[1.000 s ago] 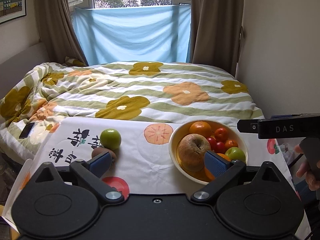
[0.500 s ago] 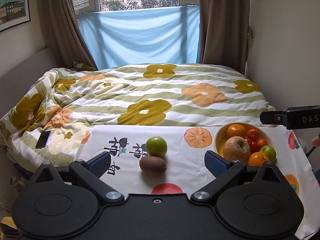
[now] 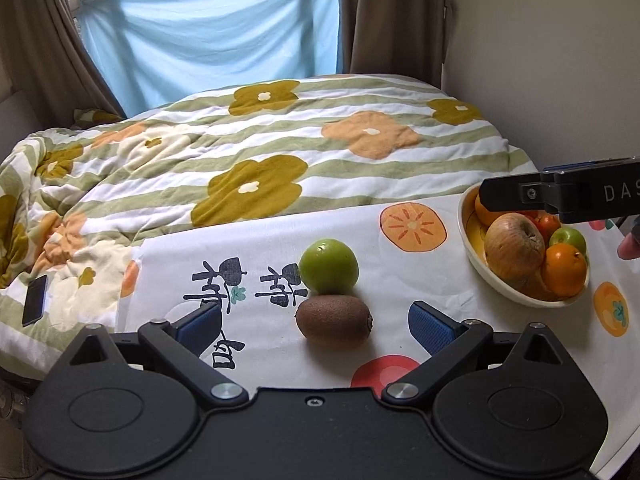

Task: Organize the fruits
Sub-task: 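Move the left tool to the kiwi while the right tool approaches the green apple, then grasp the kiwi with the left tool while the right tool grasps the green apple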

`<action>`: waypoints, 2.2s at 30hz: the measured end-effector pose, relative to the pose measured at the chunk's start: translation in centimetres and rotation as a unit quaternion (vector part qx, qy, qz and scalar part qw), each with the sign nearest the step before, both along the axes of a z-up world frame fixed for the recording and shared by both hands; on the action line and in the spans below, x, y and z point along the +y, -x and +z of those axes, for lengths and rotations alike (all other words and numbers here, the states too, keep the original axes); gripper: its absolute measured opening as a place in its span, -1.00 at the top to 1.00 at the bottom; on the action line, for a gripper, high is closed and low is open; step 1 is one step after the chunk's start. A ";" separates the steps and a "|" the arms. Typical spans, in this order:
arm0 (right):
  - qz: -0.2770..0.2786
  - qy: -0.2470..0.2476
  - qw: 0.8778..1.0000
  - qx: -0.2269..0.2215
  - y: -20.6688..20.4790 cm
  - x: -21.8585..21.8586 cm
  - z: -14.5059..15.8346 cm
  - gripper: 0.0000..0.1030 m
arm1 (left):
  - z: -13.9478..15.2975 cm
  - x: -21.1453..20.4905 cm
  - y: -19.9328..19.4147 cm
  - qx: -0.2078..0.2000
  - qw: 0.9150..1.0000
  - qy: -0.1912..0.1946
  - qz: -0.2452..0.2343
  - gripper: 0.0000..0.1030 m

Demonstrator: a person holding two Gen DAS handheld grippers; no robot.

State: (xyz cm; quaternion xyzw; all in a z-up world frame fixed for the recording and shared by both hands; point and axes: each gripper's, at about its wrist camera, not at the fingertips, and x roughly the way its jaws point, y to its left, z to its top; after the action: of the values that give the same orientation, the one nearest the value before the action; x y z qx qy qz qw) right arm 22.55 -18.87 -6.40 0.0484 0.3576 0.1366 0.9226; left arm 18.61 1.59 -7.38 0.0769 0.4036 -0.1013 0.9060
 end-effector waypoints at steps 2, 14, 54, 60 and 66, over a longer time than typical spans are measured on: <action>-0.005 -0.004 1.000 0.008 -0.8 0.7 -1.1 -1.00 | -1.3 0.2 -1.0 0.011 1.000 0.001 -0.014 -0.97; -0.025 -0.009 0.999 0.042 -4.5 3.5 -5.8 -1.00 | -7.5 0.1 -5.5 0.072 0.995 0.029 -0.057 -0.88; 0.065 -0.049 0.990 0.117 -8.8 9.7 -10.5 -0.44 | -7.8 5.5 -4.7 0.072 0.997 0.020 -0.015 -0.34; 0.064 -0.043 0.991 0.112 -8.4 9.7 -10.3 -0.37 | -7.4 6.2 -4.6 0.066 0.998 0.021 -0.003 -0.34; 0.062 -0.045 0.992 0.104 -7.4 9.0 -9.5 -0.37 | -6.4 6.2 -4.2 0.053 0.998 0.022 0.007 -0.34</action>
State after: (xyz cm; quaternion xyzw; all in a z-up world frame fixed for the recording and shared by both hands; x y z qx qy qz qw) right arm 29.93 -9.90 -15.87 0.0816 0.4478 0.2032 0.8669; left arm 22.78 7.76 -13.75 0.0484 0.4491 -0.1083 0.8855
